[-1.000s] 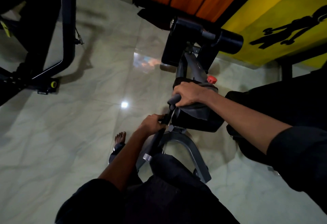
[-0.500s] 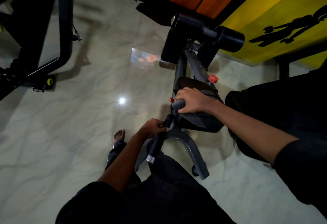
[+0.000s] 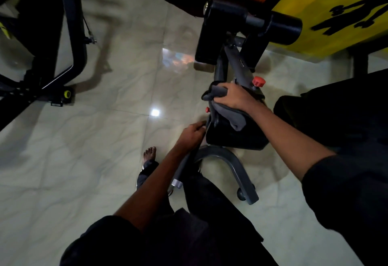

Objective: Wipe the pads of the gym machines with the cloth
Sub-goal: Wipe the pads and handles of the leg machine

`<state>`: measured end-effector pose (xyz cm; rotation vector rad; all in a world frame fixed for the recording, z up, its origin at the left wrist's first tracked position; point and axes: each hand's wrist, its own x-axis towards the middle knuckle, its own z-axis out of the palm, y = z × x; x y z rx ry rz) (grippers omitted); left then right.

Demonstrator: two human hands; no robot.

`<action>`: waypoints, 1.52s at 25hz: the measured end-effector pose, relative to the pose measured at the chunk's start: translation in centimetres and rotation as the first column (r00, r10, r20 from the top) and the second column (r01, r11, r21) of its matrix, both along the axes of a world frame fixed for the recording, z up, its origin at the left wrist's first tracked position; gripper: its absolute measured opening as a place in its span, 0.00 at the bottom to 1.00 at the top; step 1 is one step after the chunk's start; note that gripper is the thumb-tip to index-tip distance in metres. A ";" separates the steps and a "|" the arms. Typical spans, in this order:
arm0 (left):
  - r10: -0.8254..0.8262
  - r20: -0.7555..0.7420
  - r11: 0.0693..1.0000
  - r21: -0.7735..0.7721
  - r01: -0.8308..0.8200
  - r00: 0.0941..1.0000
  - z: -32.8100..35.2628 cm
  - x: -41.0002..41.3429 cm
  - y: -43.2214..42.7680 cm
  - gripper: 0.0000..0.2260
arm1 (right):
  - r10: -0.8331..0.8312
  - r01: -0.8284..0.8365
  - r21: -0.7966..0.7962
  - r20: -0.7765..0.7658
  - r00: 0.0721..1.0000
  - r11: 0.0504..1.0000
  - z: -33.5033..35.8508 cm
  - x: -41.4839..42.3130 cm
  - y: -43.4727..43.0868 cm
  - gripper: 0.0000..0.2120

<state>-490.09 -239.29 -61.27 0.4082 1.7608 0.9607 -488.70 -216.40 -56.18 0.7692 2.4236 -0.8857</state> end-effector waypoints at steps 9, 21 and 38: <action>0.216 0.109 0.972 -0.115 -0.203 0.970 1.5 0.2 5.5 0.31 | -0.199 0.191 0.127 0.052 0.979 0.973 -1.2 5.2 6.8 0.16; 0.131 0.308 0.991 -0.048 -0.123 0.942 4.0 -2.1 5.7 0.17 | 0.073 -0.092 0.268 0.079 0.994 0.959 -2.2 3.9 3.4 0.25; -0.112 0.337 0.987 -0.074 0.145 0.935 0.5 -7.1 6.4 0.26 | 0.025 -0.044 0.072 0.246 0.969 0.996 -7.8 -8.1 5.9 0.35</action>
